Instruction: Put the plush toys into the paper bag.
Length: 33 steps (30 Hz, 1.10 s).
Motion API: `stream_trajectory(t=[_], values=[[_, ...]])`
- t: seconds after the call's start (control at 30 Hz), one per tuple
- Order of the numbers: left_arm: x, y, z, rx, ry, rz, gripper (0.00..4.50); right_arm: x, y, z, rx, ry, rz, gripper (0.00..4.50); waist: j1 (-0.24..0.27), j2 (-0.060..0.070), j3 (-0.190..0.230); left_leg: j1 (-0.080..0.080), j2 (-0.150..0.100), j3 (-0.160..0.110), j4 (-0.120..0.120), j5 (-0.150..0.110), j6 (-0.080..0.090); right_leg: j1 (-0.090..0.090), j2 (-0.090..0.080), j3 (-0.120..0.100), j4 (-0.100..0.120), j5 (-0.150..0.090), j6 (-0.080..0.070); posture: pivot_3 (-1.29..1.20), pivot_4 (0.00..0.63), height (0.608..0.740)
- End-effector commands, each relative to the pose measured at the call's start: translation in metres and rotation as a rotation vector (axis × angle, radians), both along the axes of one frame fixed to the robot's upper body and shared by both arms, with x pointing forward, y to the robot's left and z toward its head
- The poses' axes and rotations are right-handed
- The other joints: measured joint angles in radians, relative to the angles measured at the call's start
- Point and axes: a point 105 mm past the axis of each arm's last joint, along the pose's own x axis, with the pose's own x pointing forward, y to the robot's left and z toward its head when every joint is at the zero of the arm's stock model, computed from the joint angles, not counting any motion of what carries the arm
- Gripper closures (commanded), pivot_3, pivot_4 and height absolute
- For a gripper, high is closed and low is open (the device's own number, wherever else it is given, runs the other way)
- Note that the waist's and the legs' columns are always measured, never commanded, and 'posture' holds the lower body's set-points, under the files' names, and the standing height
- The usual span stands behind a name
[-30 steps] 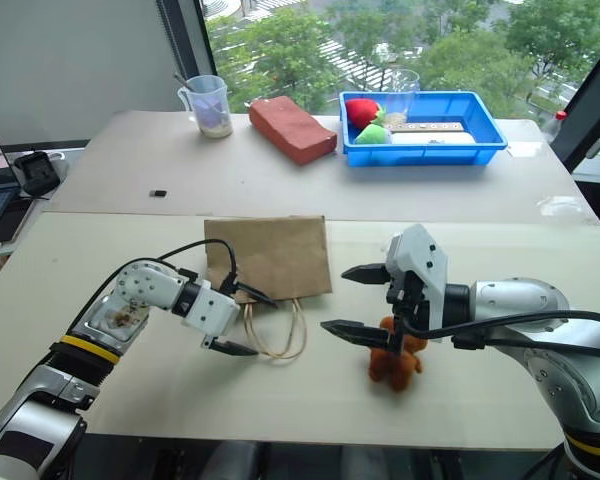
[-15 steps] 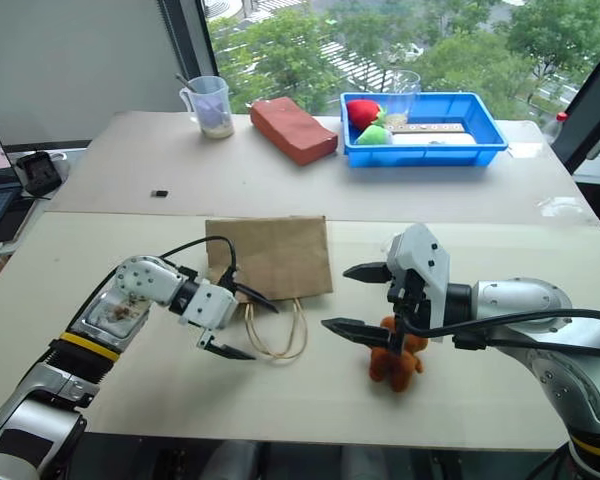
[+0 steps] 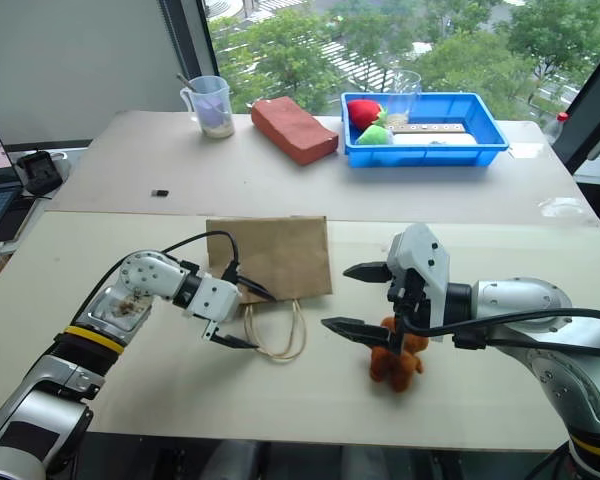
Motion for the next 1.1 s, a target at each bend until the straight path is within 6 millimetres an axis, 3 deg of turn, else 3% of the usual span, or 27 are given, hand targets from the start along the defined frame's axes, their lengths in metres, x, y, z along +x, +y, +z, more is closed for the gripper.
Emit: stream_trajectory(t=[0.03,0.27,0.3,0.37,0.6,0.63,0.83,0.97,1.1], values=[[0.004,-0.005,0.007,-0.001,-0.055,-0.021,0.04,-0.004,0.001,0.009,0.007,-0.035,0.014,0.00,0.000,0.000,0.000,0.000,0.000,0.000,0.000,0.000,0.000,0.000,0.000,0.000,0.000,0.000,0.000,0.00,0.150,0.740],[-0.004,-0.011,-0.001,0.006,-0.041,-0.067,0.04,-0.003,0.000,0.010,0.007,-0.040,0.006,0.00,0.000,0.000,0.000,0.000,0.000,0.000,0.000,0.000,0.000,0.000,0.000,0.000,0.000,0.000,0.000,0.00,0.150,0.740],[-0.006,-0.012,-0.002,0.003,-0.033,-0.076,0.28,-0.003,0.000,0.010,0.007,-0.040,0.005,0.00,0.000,0.000,0.000,0.000,0.000,0.000,0.000,0.000,0.000,0.001,0.000,0.000,0.000,0.000,0.000,0.00,0.150,0.740],[-0.008,-0.013,-0.003,-0.002,-0.022,-0.083,0.84,-0.003,0.001,0.011,0.008,-0.041,0.004,0.00,0.000,0.000,0.000,0.001,0.000,0.000,0.000,0.000,0.000,0.001,0.000,0.000,0.000,0.000,0.000,0.00,0.150,0.740],[-0.011,-0.016,-0.005,-0.017,0.007,-0.086,4.27,-0.003,0.000,0.012,0.013,-0.042,-0.010,0.00,-0.001,0.000,0.000,0.001,0.000,0.000,0.000,0.000,0.000,0.002,0.000,0.000,0.000,0.000,0.000,0.00,0.150,0.740],[-0.011,-0.017,-0.005,-0.022,0.017,-0.086,4.46,-0.003,0.000,0.012,0.013,-0.042,-0.012,0.00,-0.001,0.000,0.000,0.001,0.000,0.000,0.000,0.000,0.000,0.002,0.000,0.000,0.000,0.000,0.000,0.00,0.150,0.740],[0.001,-0.027,0.032,-0.217,0.137,0.073,4.46,0.001,-0.008,0.009,0.012,-0.047,-0.069,0.00,0.000,0.000,0.000,0.000,0.000,-0.001,0.001,0.000,0.000,0.002,0.000,0.000,0.000,0.000,0.000,0.00,0.150,0.740],[0.018,-0.015,0.078,-0.409,0.268,0.223,4.46,0.004,-0.017,0.004,0.025,-0.049,-0.142,0.00,-0.004,-0.001,0.000,0.001,0.000,-0.001,0.001,0.000,0.000,0.002,0.000,0.000,0.000,0.000,0.000,0.00,0.150,0.740],[0.019,-0.007,0.099,-0.479,0.356,0.269,4.46,0.006,-0.015,-0.004,0.048,-0.039,-0.165,0.00,-0.009,0.000,0.000,0.002,0.000,-0.001,0.001,0.000,0.000,0.002,0.000,0.000,0.001,0.000,0.000,0.00,0.150,0.740]])
